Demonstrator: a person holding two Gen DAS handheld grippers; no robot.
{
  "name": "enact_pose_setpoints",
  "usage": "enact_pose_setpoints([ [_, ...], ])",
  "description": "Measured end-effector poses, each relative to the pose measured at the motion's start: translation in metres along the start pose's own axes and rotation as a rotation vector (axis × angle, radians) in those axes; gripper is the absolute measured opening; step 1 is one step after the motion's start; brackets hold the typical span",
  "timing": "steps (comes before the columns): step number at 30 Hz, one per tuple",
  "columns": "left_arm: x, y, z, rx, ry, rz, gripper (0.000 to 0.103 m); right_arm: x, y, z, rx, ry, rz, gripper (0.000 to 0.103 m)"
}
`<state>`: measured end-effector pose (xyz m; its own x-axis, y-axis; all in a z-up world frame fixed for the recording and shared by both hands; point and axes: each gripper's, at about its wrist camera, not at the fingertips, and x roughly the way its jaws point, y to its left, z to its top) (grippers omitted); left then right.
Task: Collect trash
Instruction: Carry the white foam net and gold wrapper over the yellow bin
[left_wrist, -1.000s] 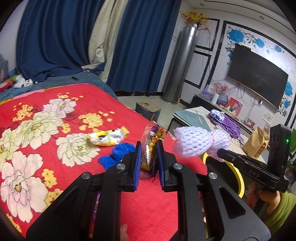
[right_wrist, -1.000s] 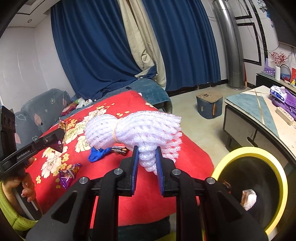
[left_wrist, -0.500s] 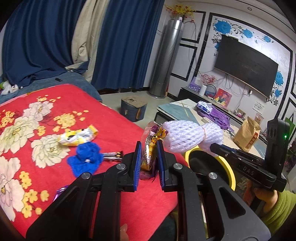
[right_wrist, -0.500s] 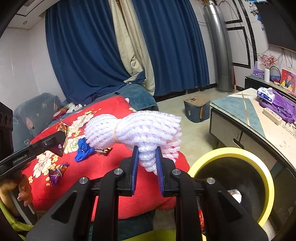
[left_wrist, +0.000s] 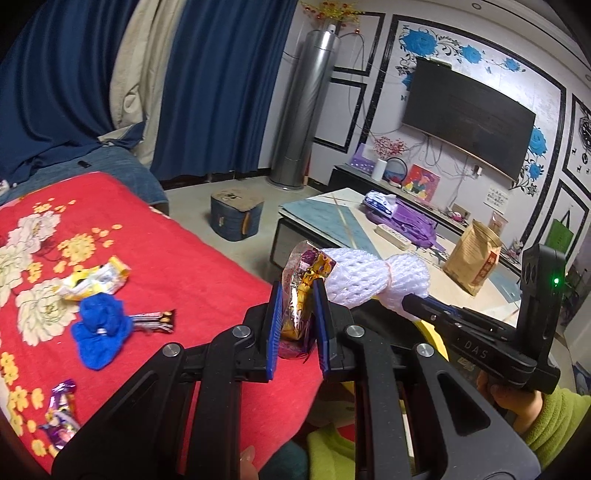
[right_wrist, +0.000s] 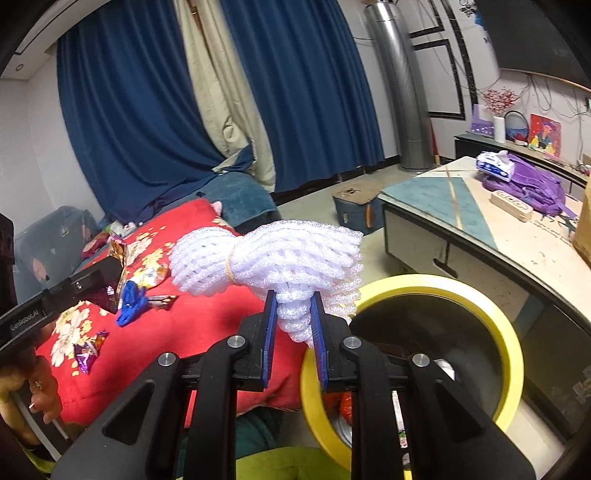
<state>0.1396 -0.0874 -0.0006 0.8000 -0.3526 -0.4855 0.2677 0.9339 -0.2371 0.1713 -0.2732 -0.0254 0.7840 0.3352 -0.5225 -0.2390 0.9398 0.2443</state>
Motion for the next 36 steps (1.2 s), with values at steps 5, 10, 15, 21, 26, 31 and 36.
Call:
enact_pose_setpoints([
  [5,0.011,-0.012,0.002,0.011,0.006,-0.028,0.011,-0.004,-0.013,-0.006,0.004,-0.006,-0.045,0.018],
  [10,0.019,-0.023,0.002,0.025,0.009,-0.062,0.011,-0.006,-0.028,-0.011,0.033,0.001,-0.076,0.018],
  [15,0.025,-0.031,0.000,0.038,-0.002,-0.089,0.011,-0.010,-0.045,-0.016,0.063,0.004,-0.106,0.018],
  [21,0.040,-0.046,0.001,0.050,0.020,-0.113,0.011,-0.015,-0.069,-0.023,0.138,0.012,-0.142,0.018],
  [26,0.054,-0.062,-0.003,0.081,0.041,-0.147,0.011,-0.015,-0.087,-0.029,0.181,0.036,-0.194,0.018],
  [31,0.070,-0.078,-0.008,0.099,0.072,-0.176,0.012,-0.009,-0.100,-0.036,0.217,0.067,-0.224,0.018],
  [36,0.086,-0.089,-0.016,0.119,0.102,-0.199,0.012,-0.003,-0.102,-0.040,0.195,0.080,-0.255,0.020],
])
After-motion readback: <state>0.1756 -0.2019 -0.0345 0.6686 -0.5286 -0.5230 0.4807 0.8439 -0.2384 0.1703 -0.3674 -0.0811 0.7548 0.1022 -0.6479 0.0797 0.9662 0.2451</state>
